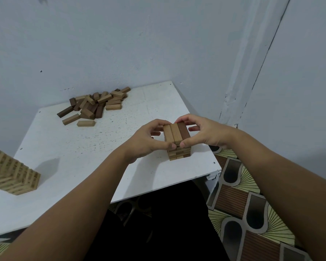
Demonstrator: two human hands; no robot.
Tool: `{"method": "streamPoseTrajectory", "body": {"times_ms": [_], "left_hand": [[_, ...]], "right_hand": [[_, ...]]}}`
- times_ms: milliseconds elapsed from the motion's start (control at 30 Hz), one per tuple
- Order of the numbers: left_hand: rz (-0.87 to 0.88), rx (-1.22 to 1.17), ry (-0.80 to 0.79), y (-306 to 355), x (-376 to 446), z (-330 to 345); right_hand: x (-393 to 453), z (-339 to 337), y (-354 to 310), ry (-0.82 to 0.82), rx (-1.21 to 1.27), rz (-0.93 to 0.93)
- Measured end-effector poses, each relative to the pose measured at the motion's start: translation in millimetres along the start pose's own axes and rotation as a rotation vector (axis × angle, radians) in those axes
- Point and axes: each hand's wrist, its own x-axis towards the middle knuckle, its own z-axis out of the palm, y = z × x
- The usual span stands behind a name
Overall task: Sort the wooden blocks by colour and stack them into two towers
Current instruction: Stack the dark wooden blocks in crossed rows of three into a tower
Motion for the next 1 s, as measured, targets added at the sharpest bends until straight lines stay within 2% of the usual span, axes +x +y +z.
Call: {"method": "streamPoseTrajectory", "body": {"times_ms": [333, 467, 567, 667, 700, 833, 1000], "left_hand": [[0.009, 0.015, 0.019, 0, -1, 2], [-0.044, 0.052, -0.005, 4, -6, -2], [-0.084, -0.143, 0.011, 10, -8, -13], [-0.157, -0.440, 0.193, 12, -3, -30], [-0.160, -0.432, 0.275, 10, -1, -36], [-0.134, -0.009, 0.503, -8, 1, -63], [-0.174, 0.325, 0.566, -36, 15, -103]], "right_hand": [[0, -2, -4, -0.014, -0.037, 0.017], [-3, -2, -7, -0.014, -0.026, 0.046], [0, -1, -17, 0.112, 0.079, 0.063], [13, -3, -31, 0.226, 0.039, 0.086], [19, -3, -37, 0.244, -0.006, 0.085], [49, 1, -63, 0.224, -0.301, 0.070], [95, 16, -94, 0.067, -0.572, 0.078]]}}
